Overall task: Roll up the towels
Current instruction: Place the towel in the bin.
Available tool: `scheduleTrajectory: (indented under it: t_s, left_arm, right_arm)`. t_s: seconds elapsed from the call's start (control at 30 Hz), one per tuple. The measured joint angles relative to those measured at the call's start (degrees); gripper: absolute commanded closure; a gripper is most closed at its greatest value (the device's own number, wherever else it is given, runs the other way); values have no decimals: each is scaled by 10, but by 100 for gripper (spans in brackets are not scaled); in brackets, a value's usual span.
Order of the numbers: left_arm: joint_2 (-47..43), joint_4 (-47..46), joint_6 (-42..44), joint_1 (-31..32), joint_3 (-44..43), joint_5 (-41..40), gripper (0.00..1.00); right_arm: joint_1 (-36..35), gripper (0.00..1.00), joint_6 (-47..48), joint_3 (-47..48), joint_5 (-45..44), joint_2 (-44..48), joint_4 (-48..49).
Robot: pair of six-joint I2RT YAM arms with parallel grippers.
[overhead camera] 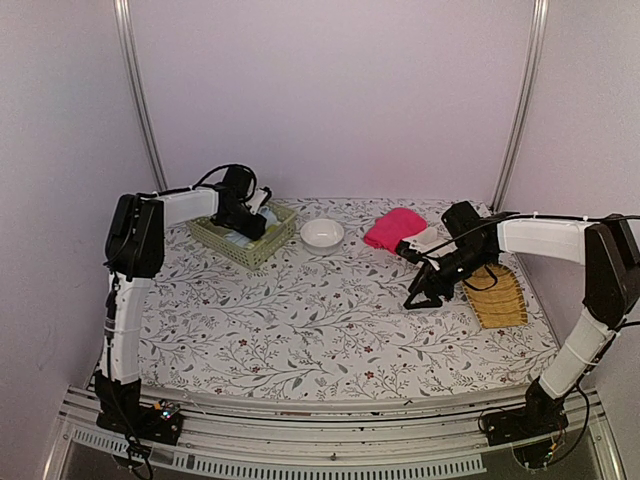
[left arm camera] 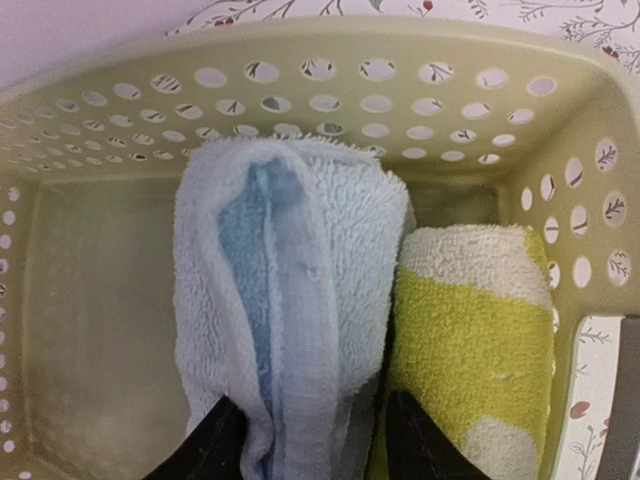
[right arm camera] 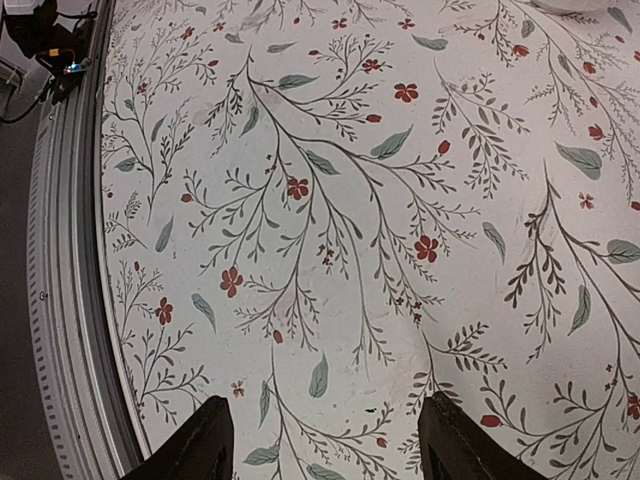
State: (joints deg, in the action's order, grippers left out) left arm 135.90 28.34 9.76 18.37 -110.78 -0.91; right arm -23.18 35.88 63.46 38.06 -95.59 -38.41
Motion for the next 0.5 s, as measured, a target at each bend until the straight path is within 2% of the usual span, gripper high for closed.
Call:
scheduleTrajectory:
  t_s: [0.5]
  left_arm:
    - [-33, 10, -2, 0, 30, -13, 42]
  right_arm:
    - [0, 34, 1, 0, 0, 0, -2]
